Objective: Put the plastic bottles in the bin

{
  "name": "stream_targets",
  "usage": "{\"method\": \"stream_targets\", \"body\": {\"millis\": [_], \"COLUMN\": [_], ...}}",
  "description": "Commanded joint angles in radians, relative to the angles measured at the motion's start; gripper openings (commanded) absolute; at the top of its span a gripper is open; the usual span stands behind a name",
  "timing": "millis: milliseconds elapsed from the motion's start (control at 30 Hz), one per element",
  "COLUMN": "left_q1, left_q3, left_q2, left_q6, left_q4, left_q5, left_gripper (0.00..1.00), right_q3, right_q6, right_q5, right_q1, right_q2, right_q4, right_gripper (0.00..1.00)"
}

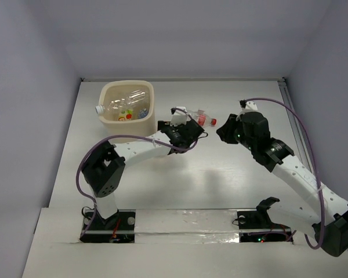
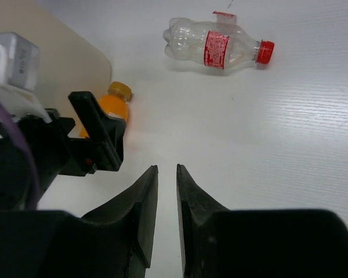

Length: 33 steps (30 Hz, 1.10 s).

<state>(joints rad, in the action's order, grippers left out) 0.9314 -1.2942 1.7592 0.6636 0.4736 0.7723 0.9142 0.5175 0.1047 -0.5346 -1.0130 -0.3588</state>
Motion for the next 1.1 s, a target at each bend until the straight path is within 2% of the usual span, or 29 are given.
{"method": "stream_targets", "body": {"millis": [0, 133, 400, 667, 733, 833, 900, 967, 1067], "left_q1": [-0.026, -0.036, -0.055, -0.055, -0.055, -0.055, -0.055, -0.045, -0.036], "left_q3": [-0.025, -0.039, -0.048, 0.053, 0.076, 0.087, 0.088, 0.087, 0.082], "left_q2": [0.054, 0.077, 0.131, 0.148, 0.148, 0.140, 0.119, 0.094, 0.059], "left_q6": [-0.057, -0.088, -0.148, -0.122, -0.119, -0.119, -0.119, -0.114, -0.108], "left_q4": [0.017, 0.023, 0.010, -0.043, -0.059, -0.075, -0.085, -0.089, -0.089], "left_q5": [0.038, 0.068, 0.053, -0.047, -0.065, -0.085, -0.093, -0.102, -0.110], "left_gripper": [0.84, 0.84, 0.85, 0.81, 0.81, 0.73, 0.58, 0.46, 0.34], "right_q3": [0.009, 0.009, -0.005, 0.038, 0.064, 0.109, 0.173, 0.236, 0.288], "right_q6": [0.032, 0.044, 0.073, 0.058, 0.030, -0.039, -0.094, -0.117, -0.184], "right_q5": [0.041, 0.035, 0.026, 0.044, 0.024, -0.022, -0.061, -0.095, -0.167], "right_q1": [0.019, 0.030, 0.039, 0.050, 0.073, 0.099, 0.114, 0.130, 0.153], "right_q2": [0.048, 0.071, 0.093, 0.061, 0.045, -0.015, -0.085, -0.131, -0.232], "right_q4": [0.011, 0.000, -0.006, -0.019, -0.011, -0.022, -0.035, -0.052, -0.042], "right_gripper": [0.25, 0.26, 0.44, 0.54, 0.60, 0.72, 0.78, 0.80, 0.83]}}
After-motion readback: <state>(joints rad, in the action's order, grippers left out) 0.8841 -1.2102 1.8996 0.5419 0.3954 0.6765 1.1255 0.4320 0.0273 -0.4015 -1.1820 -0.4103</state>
